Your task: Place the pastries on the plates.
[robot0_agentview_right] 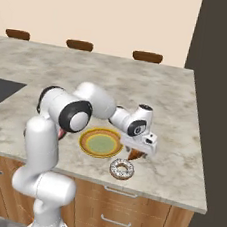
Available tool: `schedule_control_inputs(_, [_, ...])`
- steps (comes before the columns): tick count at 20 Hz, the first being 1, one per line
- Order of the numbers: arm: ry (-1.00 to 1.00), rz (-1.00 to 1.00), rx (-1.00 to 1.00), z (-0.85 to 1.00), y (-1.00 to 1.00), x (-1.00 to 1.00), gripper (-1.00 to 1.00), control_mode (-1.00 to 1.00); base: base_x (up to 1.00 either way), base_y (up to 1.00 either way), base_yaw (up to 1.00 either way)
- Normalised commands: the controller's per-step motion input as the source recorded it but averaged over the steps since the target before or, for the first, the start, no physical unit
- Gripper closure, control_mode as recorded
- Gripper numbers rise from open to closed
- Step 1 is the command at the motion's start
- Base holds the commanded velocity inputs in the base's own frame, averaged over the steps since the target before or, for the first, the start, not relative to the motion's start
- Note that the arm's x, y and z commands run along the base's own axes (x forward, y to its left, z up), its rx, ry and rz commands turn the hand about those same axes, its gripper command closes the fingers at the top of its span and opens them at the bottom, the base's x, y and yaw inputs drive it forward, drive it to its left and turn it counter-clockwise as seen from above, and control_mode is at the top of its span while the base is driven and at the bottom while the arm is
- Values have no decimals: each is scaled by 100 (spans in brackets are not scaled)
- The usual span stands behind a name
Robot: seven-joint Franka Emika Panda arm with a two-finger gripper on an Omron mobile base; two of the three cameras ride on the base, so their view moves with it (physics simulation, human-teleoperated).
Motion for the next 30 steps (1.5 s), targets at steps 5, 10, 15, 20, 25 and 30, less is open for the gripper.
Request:
schedule_control_inputs(5, [1,-1,5,-51,-12,-2,100,-100,0,0,0])
schedule_control_inputs(10, [-13,-4,-1,38,7,-6,100,-100,0,0,0])
schedule_control_inputs(15, [0,0,-17,100,46,-7,100,-100,0,0,0])
schedule_control_inputs(20, [9,3,-7,72,100,-7,100,-100,0,0,0])
schedule_control_inputs(25, [14,12,2,36,100,-7,100,-100,0,0,0])
schedule_control_inputs(30, [22,12,3,19,100,-10,100,-100,0,0,0])
